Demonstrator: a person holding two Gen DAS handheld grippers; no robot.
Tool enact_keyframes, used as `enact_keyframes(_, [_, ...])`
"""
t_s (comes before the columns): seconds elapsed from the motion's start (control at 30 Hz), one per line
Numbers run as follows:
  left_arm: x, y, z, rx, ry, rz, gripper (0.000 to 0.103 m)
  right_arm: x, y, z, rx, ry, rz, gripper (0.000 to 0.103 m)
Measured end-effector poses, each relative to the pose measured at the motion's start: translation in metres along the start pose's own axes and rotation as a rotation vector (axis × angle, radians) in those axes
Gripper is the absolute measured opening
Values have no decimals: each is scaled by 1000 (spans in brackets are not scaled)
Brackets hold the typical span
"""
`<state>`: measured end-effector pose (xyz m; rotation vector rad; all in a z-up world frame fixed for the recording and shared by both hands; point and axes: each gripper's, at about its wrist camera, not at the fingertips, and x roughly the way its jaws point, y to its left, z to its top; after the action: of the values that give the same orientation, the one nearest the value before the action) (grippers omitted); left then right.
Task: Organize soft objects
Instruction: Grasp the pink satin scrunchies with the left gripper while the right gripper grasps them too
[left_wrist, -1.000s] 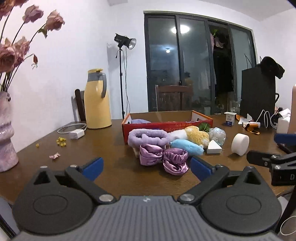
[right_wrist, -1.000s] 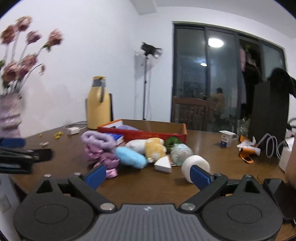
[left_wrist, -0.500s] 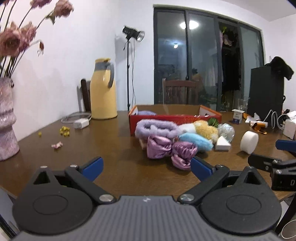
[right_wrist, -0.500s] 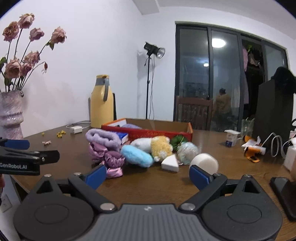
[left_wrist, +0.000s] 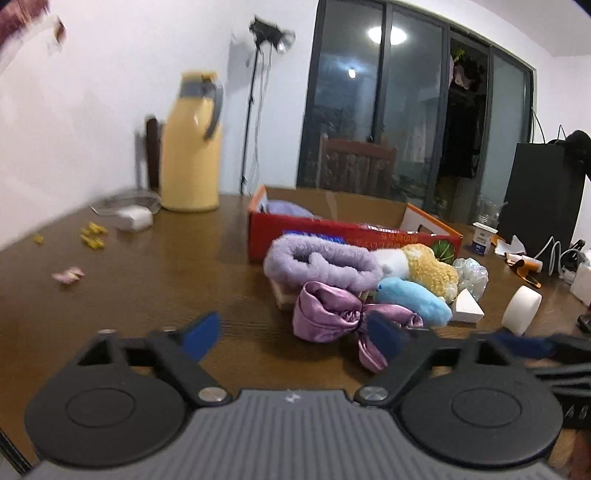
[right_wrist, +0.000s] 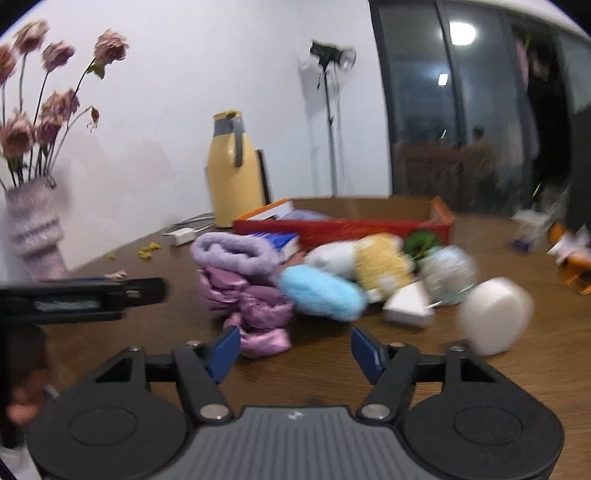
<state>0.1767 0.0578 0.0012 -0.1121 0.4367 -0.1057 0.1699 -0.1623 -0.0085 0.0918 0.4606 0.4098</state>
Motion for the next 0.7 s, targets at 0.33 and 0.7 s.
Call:
enact_keyframes(0.33, [58, 17, 14, -95, 119, -190, 24, 67, 5, 14, 16, 109, 30, 25])
enact_keyframes(0.7, [-27, -13, -25, -90, 182, -221, 14, -26, -6, 5, -24, 122, 138, 25])
